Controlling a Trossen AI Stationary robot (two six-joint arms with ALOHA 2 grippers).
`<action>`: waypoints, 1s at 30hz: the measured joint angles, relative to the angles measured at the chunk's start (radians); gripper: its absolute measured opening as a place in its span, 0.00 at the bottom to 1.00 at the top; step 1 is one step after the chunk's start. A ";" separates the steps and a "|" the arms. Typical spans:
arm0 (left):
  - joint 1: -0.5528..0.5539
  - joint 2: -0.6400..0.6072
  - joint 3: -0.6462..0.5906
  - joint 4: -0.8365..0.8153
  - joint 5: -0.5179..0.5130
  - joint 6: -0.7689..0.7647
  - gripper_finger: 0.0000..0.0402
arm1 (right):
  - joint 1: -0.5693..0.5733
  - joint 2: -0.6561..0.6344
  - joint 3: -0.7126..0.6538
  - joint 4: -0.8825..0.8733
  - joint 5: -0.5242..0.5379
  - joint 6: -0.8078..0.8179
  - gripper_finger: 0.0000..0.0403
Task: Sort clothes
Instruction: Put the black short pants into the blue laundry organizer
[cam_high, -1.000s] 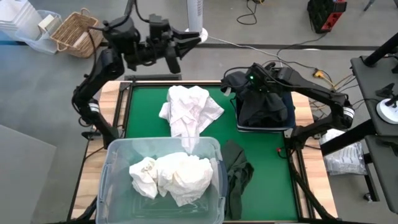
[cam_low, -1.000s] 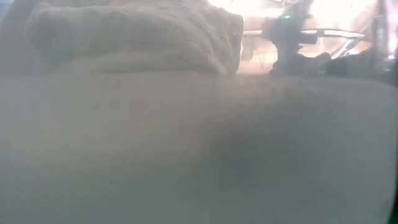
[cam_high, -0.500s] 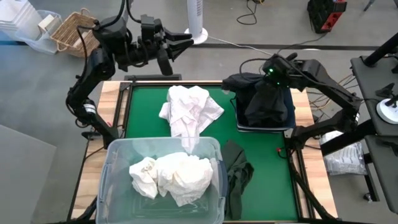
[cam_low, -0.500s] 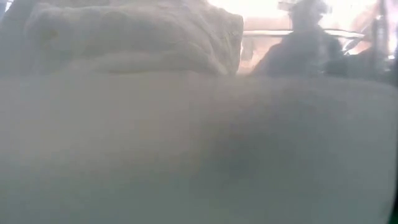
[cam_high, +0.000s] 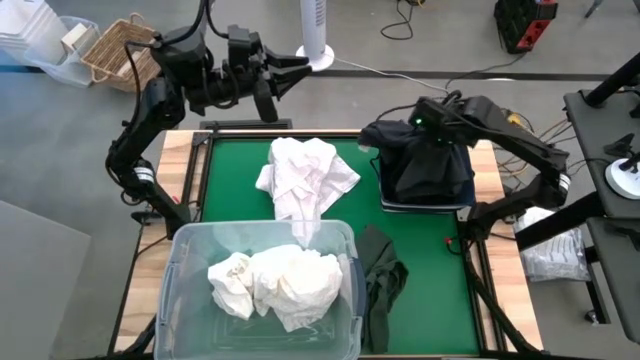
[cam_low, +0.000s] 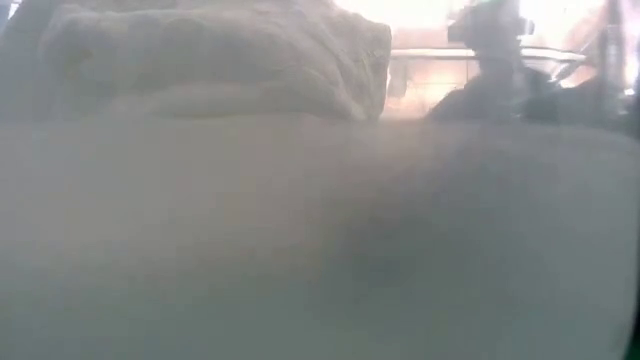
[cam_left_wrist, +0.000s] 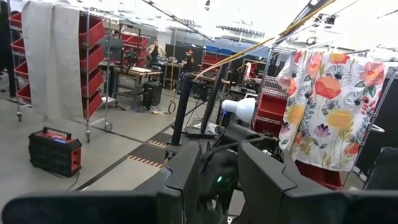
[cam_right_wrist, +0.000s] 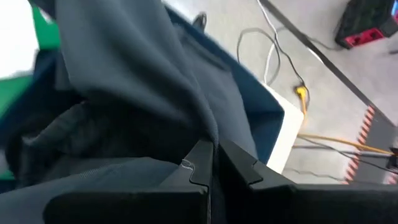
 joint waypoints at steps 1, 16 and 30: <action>0.000 0.000 0.000 -0.002 0.000 0.000 0.22 | 0.000 0.012 -0.015 0.000 0.000 -0.003 0.02; 0.000 0.000 0.000 -0.059 0.000 0.000 0.22 | -0.001 0.096 -0.262 0.225 -0.118 -0.060 0.02; 0.000 0.000 0.000 -0.059 0.000 0.000 0.22 | -0.001 0.095 -0.616 0.584 -0.277 -0.051 0.02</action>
